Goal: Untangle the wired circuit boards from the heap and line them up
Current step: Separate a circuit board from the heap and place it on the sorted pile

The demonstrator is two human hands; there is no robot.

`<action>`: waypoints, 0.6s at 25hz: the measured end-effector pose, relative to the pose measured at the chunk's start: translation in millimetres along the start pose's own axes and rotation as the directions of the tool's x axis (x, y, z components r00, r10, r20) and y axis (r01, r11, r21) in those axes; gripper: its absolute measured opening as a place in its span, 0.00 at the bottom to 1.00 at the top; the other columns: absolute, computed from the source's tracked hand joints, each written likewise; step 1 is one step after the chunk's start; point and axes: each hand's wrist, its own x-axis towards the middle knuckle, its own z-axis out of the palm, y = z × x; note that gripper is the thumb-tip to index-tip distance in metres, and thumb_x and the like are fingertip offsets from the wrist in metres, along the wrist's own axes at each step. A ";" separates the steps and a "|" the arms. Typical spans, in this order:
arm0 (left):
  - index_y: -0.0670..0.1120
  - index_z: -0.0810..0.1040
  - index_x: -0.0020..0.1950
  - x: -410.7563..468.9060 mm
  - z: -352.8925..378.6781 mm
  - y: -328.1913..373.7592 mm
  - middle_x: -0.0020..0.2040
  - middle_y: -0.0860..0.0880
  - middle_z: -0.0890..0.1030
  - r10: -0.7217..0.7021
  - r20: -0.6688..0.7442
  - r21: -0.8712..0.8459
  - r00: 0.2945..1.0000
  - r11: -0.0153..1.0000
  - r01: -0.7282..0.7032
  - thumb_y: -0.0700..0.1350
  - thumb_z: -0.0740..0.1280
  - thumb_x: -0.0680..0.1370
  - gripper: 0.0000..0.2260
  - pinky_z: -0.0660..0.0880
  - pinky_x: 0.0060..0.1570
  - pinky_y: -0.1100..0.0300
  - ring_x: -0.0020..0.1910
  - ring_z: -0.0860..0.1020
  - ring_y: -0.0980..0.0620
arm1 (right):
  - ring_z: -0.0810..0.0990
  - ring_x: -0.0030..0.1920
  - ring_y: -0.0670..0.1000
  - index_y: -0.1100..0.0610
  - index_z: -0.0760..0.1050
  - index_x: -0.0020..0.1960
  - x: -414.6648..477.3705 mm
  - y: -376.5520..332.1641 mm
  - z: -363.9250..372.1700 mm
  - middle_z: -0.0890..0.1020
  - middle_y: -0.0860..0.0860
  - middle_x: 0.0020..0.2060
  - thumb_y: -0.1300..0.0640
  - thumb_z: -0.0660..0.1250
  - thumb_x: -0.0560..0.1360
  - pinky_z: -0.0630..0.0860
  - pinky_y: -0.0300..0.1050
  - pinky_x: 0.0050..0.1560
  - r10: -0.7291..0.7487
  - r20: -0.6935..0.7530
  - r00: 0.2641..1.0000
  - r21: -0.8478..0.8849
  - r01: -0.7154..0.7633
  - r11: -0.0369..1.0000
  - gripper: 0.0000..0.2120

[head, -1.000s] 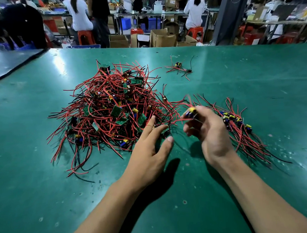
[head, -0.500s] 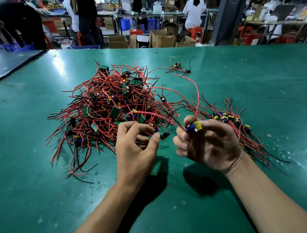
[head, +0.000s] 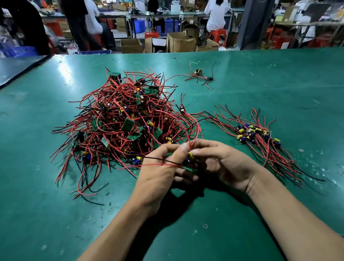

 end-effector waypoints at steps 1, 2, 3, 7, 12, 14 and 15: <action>0.42 0.80 0.50 -0.4 1.0 -0.9 0.38 0.41 0.84 -0.005 0.014 -0.001 1.000 1.000 0.005 0.51 0.73 0.70 0.15 0.75 0.24 0.62 0.27 0.82 0.47 | 0.83 0.44 0.51 0.57 0.81 0.47 0.1 0.0 -0.3 0.81 0.59 0.49 0.64 0.69 0.72 0.80 0.43 0.38 0.000 -0.014 1.000 0.010 0.000 1.000 0.06; 0.41 0.79 0.51 -1.0 1.3 -1.9 0.39 0.40 0.85 -0.001 0.024 0.001 1.000 1.000 0.001 0.49 0.73 0.70 0.15 0.76 0.25 0.61 0.28 0.82 0.46 | 0.83 0.44 0.50 0.57 0.81 0.46 0.1 0.2 -0.7 0.82 0.58 0.48 0.64 0.68 0.73 0.80 0.43 0.37 0.005 -0.016 1.000 0.026 -0.005 1.000 0.05; 0.41 0.78 0.52 -1.3 1.6 -2.7 0.41 0.40 0.85 0.005 0.030 0.004 1.000 1.000 -0.005 0.48 0.73 0.71 0.15 0.77 0.26 0.59 0.29 0.83 0.45 | 0.83 0.43 0.49 0.57 0.81 0.45 0.0 0.2 -0.7 0.82 0.56 0.45 0.63 0.68 0.73 0.80 0.44 0.37 0.014 -0.012 1.000 0.038 -0.013 0.999 0.04; 0.41 0.78 0.51 -1.9 2.5 -4.6 0.41 0.42 0.86 0.028 0.009 0.090 1.000 0.996 -0.029 0.45 0.71 0.74 0.10 0.81 0.30 0.55 0.31 0.83 0.45 | 0.81 0.39 0.48 0.55 0.79 0.45 -0.1 2.8 -2.7 0.81 0.52 0.39 0.62 0.70 0.73 0.79 0.45 0.36 0.015 -0.051 0.999 0.015 -0.014 1.000 0.03; 0.37 0.75 0.52 -2.7 2.4 -5.3 0.42 0.41 0.85 0.073 -0.005 0.158 0.997 0.985 -0.071 0.41 0.68 0.78 0.08 0.81 0.39 0.43 0.35 0.84 0.42 | 0.77 0.37 0.49 0.51 0.82 0.43 3.7 4.1 -6.5 0.79 0.53 0.40 0.59 0.72 0.70 0.70 0.43 0.34 -0.053 -0.152 0.987 -0.065 0.043 0.997 0.03; 0.37 0.75 0.53 -3.6 3.8 -4.4 0.44 0.39 0.85 0.086 -0.018 0.148 0.996 0.986 -0.082 0.41 0.68 0.78 0.09 0.81 0.41 0.37 0.37 0.84 0.39 | 0.74 0.37 0.50 0.51 0.83 0.44 4.4 4.7 -8.7 0.78 0.54 0.41 0.57 0.73 0.69 0.70 0.44 0.35 -0.073 -0.186 0.980 -0.100 0.055 0.993 0.04; 0.37 0.75 0.52 -3.7 4.5 -4.5 0.44 0.39 0.85 0.104 -0.035 0.168 0.994 0.981 -0.096 0.41 0.68 0.78 0.08 0.80 0.41 0.38 0.38 0.83 0.38 | 0.75 0.37 0.50 0.51 0.84 0.45 4.8 4.7 -9.7 0.79 0.52 0.40 0.57 0.73 0.69 0.71 0.44 0.34 -0.085 -0.191 0.978 -0.117 0.063 0.991 0.05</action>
